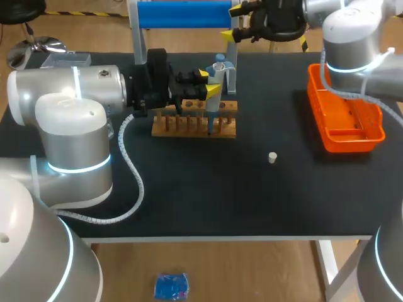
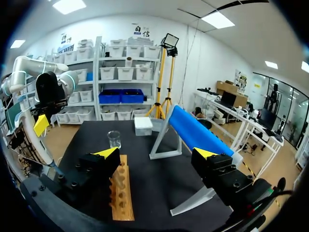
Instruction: Invert the test tube, pick up the pipette, mount the tip to pipette, aspirate from beaker and dispense into the tube, eject the tip, return the pipette, and cap with the stopper.
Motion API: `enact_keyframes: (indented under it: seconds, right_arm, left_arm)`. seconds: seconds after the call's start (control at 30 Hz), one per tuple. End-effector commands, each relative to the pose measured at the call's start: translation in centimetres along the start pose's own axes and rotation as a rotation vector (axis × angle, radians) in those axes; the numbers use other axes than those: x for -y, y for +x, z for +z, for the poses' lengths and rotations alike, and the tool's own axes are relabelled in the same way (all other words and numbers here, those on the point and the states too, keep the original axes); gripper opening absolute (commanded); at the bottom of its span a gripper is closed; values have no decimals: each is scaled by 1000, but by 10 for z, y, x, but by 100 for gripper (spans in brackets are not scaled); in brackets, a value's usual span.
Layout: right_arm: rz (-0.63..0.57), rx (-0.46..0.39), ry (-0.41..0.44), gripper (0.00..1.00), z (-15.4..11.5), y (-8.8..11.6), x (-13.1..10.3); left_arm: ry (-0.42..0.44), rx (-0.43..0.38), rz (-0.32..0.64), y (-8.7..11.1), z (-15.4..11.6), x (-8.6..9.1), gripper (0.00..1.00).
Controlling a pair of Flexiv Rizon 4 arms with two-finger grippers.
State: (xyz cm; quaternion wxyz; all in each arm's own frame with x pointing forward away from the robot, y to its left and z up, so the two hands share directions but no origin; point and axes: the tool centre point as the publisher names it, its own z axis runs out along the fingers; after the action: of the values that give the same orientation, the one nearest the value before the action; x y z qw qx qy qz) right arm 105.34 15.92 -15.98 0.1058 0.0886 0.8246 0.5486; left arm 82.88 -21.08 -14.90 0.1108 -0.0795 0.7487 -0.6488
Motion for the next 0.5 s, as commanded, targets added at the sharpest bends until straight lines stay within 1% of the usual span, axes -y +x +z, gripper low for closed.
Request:
enact_keyframes:
  seconds: [0.03, 0.5]
  right_arm:
    - [9, -5, -12, 100, 1, 2, -2]
    - [9, -5, -12, 100, 1, 2, -2]
  left_arm:
    - [1, -2, 1, -1, 0, 0, 0]
    - [-1, -3, 1, -1, 2, 1, 0]
